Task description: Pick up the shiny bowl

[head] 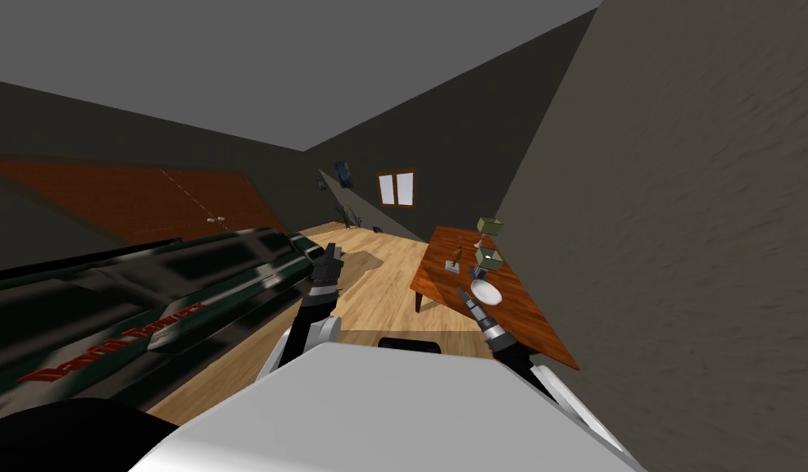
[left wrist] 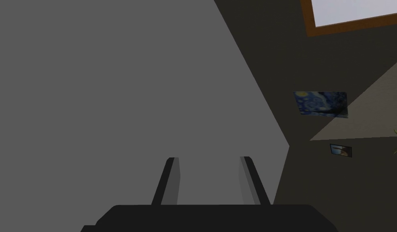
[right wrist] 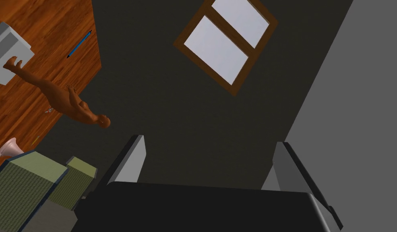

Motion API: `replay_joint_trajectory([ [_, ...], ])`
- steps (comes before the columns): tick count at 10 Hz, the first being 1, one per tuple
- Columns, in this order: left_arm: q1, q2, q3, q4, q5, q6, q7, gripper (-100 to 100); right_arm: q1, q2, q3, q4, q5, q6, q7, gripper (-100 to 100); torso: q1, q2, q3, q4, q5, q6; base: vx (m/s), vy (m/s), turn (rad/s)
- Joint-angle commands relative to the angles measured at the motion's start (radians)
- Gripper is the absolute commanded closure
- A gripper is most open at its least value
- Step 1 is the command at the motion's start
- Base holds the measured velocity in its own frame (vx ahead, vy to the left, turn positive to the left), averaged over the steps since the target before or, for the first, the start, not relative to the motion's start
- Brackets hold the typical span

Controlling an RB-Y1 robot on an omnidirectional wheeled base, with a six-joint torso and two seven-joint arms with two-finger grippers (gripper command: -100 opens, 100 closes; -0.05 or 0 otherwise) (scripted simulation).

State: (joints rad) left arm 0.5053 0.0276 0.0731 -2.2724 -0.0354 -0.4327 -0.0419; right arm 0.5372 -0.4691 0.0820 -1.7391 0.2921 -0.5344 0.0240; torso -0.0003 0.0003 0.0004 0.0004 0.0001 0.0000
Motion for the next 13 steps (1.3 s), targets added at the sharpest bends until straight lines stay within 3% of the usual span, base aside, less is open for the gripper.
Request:
replay_joint_trajectory([
  [1, 0.0, 0.0, 0.0, 0.0, 0.0, 0.0, 0.0, 0, 0.0, -0.024, 0.009, 0.032, 0.01, 0.013, 0.008, -100, 0.0, 0.0, 0.0, 0.0, 0.0, 0.0, 0.021, 0.028, 0.197],
  [6, 0.0, 0.0, 0.0, 0.0, 0.0, 0.0, 0.0, 0, -0.007, -0.085, 0.053, 0.15, 0.049, 0.056, 0.036, -100, -0.001, -0.002, -0.001, 0.0, 0.0, 0.0, 0.029, 0.015, 0.152],
  [7, 0.0, 0.0, 0.0, 0.0, 0.0, 0.0, 0.0, 0, -0.007, -0.085, 0.053, 0.15, 0.049, 0.056, 0.036, -100, -0.001, -0.002, -0.001, 0.0, 0.0, 0.0, 0.021, 0.003, 0.038],
  [13, 0.0, 0.0, 0.0, 0.0, 0.0, 0.0, 0.0, 0, -0.019, -0.161, 0.118, 0.327, 0.099, 0.108, 0.073, -100, -0.002, -0.001, -0.001, 0.0, 0.0, 0.001, 0.027, 0.004, 0.167],
])
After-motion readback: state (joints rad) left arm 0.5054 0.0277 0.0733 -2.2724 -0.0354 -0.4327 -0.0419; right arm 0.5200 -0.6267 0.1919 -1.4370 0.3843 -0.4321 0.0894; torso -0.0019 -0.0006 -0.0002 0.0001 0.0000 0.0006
